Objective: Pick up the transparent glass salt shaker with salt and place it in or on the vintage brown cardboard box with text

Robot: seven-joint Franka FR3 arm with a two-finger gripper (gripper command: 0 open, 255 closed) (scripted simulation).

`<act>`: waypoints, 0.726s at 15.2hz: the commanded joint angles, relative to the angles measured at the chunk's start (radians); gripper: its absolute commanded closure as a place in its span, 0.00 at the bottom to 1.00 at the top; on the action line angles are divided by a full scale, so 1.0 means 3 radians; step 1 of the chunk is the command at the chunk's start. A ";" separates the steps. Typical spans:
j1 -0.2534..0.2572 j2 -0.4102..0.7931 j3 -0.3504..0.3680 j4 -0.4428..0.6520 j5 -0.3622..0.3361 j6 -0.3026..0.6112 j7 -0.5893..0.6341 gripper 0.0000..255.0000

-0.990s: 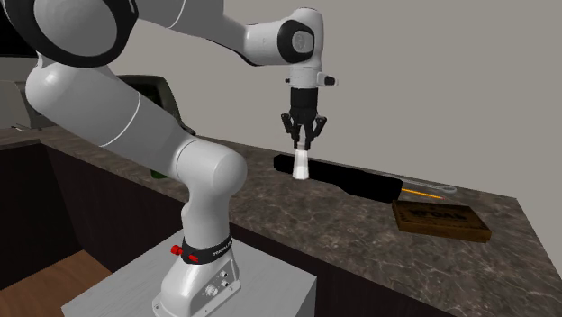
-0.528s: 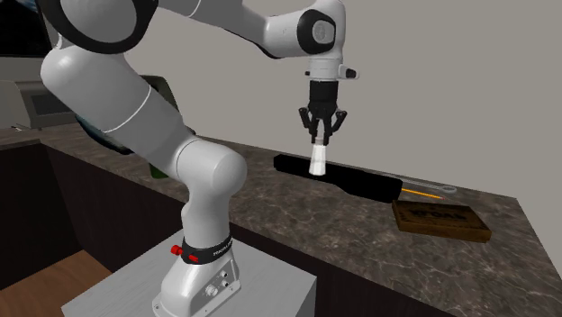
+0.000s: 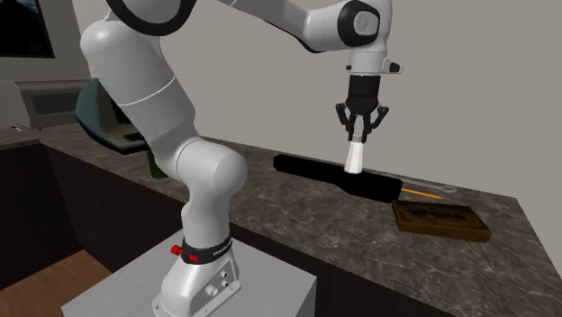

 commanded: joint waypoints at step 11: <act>-0.0007 0.1676 -0.0847 0.1635 0.0814 -0.0135 -0.1223 1.00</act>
